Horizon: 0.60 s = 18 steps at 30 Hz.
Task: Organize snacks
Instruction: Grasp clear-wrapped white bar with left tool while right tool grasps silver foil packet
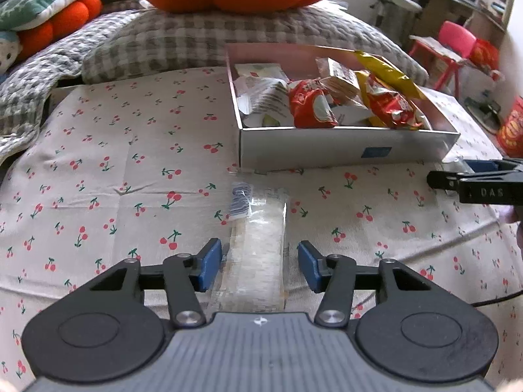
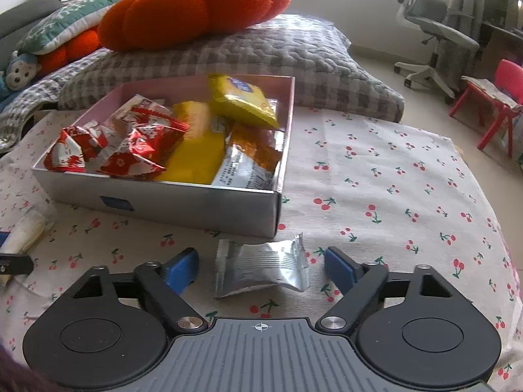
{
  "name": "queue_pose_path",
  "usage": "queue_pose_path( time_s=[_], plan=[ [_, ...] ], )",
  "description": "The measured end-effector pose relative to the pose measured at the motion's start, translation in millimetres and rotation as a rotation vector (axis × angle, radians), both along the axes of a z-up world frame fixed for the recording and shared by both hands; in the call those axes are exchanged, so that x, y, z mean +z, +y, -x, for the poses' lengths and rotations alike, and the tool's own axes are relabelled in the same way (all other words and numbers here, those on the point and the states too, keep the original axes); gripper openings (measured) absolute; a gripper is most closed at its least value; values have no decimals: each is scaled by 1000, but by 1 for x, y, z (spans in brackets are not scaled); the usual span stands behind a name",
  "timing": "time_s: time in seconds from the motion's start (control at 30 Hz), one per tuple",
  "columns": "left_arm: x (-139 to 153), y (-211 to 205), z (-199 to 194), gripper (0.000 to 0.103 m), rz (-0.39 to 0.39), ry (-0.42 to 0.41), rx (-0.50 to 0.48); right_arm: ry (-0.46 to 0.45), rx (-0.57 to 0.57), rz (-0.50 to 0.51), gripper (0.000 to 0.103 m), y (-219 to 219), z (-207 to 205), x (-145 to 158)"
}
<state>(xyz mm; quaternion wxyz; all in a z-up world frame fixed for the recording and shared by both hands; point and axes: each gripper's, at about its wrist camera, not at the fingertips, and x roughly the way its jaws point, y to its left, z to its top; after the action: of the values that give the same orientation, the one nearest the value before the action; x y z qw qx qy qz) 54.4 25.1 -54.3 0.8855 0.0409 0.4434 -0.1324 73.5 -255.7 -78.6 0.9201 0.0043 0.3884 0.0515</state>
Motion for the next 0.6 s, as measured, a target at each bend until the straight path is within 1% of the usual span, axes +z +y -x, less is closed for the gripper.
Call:
queue_pose_path(
  time_s=[0.07, 0.13, 0.17, 0.23, 0.27, 0.3, 0.47, 0.6],
  plan=[
    [0, -1, 1, 43, -4, -7, 10, -1, 11, 0, 75, 2, 1, 1],
    [1, -2, 1, 38, -4, -8, 15, -1, 23, -1, 65, 5, 2, 3],
    [1, -4, 1, 37, -2, -8, 11, -2, 26, 1, 62, 6, 3, 3],
    [1, -6, 0, 34, -1, -11, 2, -4, 38, -3, 49, 9, 4, 4],
    [1, -7, 0, 33, -1, -13, 1, -3, 41, 1, 47, 10, 5, 5],
    [0, -8, -1, 32, 0, -15, 0, -4, 45, 5, 43, 12, 6, 6],
    [1, -7, -1, 30, 11, -18, -4, -8, 57, 35, 42, 17, 10, 7],
    [1, -7, 0, 29, 14, -19, -4, 6, 56, 27, 42, 17, 11, 8]
  ],
)
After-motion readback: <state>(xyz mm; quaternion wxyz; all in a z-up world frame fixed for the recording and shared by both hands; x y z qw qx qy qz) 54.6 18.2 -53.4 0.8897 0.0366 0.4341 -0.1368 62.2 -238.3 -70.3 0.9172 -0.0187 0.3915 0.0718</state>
